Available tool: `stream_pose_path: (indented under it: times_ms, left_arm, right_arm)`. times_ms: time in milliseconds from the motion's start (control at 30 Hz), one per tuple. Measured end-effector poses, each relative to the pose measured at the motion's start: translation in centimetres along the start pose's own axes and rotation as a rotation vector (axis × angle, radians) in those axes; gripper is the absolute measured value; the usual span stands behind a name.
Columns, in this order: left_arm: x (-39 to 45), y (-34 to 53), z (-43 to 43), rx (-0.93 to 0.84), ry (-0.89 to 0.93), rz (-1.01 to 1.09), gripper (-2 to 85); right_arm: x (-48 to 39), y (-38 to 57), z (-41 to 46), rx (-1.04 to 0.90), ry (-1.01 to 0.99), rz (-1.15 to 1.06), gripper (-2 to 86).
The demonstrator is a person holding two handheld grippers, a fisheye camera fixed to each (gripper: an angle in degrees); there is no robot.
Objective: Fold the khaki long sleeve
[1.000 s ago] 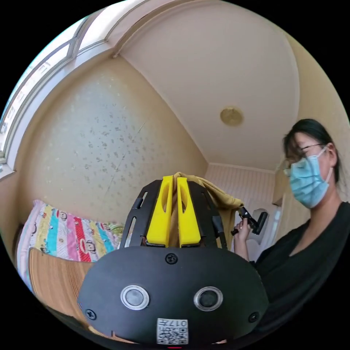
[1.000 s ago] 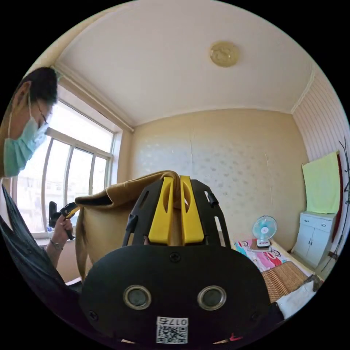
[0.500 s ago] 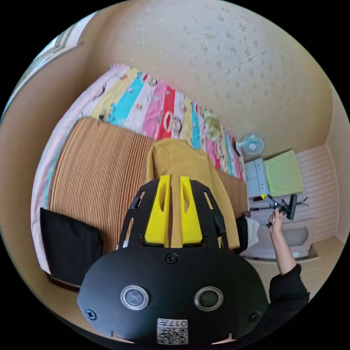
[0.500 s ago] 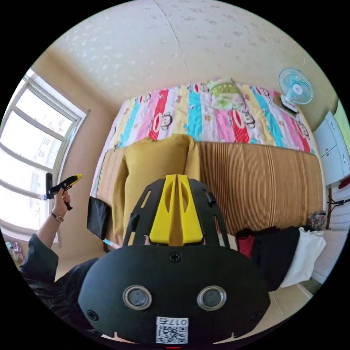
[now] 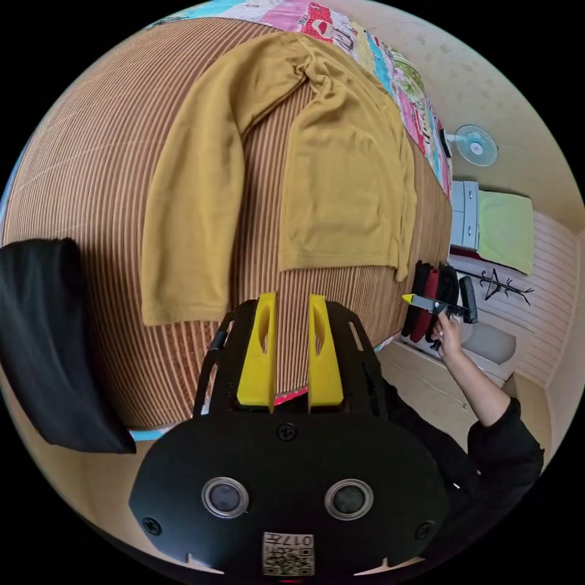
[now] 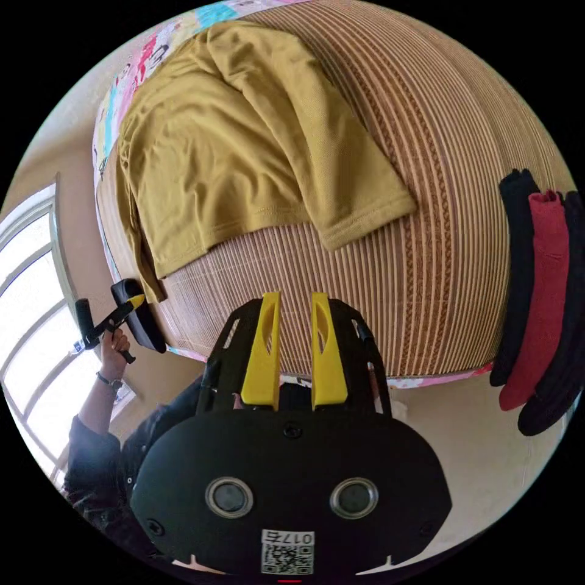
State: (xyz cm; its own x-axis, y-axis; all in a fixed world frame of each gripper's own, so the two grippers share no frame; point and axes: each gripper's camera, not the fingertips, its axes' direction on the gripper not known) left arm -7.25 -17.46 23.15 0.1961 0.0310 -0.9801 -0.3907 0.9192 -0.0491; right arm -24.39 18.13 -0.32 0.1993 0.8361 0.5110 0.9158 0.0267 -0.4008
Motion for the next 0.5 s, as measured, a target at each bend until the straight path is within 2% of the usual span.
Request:
stream_pose_path:
  times_ms: [167, 300, 333, 500]
  left_arm:
    - [-0.5, -4.3, -2.4, 0.03, 0.009, 0.013, 9.8]
    - [-1.4, -5.0, -1.8, 0.006, -0.024, 0.003, 9.8]
    - [-1.8, -4.8, -1.4, -0.008, -0.03, -0.009, 9.6]
    - [-3.3, -1.6, -3.2, 0.028, -0.027, -0.028, 6.9]
  right_arm:
    - [3.3, -3.1, -3.8, 0.151, 0.049, 0.032, 11.8]
    - [6.4, -5.0, -0.5, 0.008, 0.053, -0.036, 10.4]
    - [6.7, -4.8, -0.8, 0.025, 0.057, -0.055, 9.9]
    - [10.1, -3.6, -4.5, -0.129, -0.053, -0.333, 6.0]
